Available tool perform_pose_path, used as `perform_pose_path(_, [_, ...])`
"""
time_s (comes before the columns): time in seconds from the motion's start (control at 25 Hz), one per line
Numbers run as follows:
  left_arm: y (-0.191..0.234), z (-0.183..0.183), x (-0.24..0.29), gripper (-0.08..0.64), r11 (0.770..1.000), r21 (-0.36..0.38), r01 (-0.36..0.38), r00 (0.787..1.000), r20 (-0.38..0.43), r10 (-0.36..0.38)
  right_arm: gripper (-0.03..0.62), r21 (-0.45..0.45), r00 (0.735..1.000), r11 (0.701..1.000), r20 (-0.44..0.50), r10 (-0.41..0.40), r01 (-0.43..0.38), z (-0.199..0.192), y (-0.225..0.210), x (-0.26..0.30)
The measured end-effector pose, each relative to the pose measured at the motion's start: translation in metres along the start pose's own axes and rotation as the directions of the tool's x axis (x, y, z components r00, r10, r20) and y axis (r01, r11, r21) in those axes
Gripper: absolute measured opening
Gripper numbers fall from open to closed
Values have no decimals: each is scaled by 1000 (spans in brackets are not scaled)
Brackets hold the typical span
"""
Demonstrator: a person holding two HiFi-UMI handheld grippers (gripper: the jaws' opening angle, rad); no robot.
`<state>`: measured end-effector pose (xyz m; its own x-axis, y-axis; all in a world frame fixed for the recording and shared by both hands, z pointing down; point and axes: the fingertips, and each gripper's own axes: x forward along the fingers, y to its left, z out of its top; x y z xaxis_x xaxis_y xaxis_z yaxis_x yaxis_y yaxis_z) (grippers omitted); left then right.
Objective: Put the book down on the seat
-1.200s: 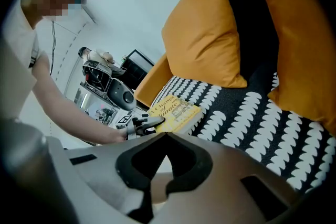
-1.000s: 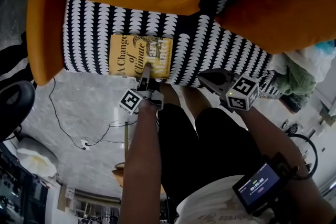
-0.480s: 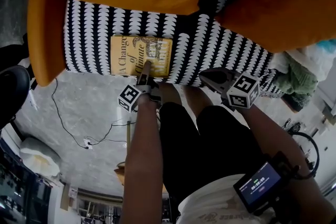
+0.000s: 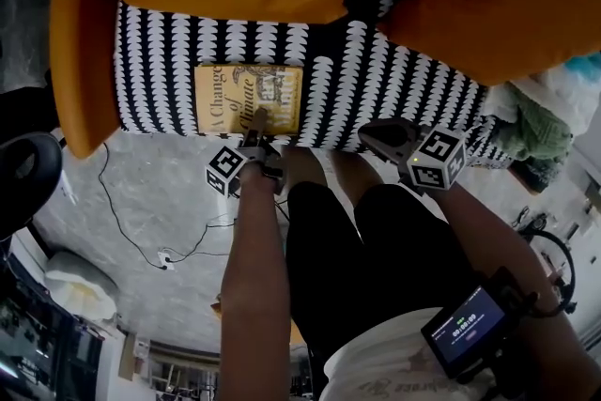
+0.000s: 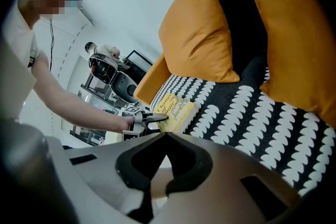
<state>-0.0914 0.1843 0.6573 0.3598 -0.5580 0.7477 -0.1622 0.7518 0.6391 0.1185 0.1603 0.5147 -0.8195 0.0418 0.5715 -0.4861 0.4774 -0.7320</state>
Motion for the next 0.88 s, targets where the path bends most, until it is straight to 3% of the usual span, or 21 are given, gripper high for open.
perform_pose_path(0.24, [6, 2, -12, 313, 995, 59, -74, 997, 25, 73, 15, 0, 1000, 1000, 11, -3, 3, 0, 4, -10])
perform_pose_path(0.64, [-20, -15, -47, 310, 983, 182, 0, 1000, -21, 4, 15, -37, 1000, 999, 17, 5, -5, 6, 21, -14])
perform_pose_path(0.88, [-51, -27, -83, 301, 945, 325, 31, 998, -54, -14, 14, -71, 999, 997, 4, 40, -39, 13, 36, -4])
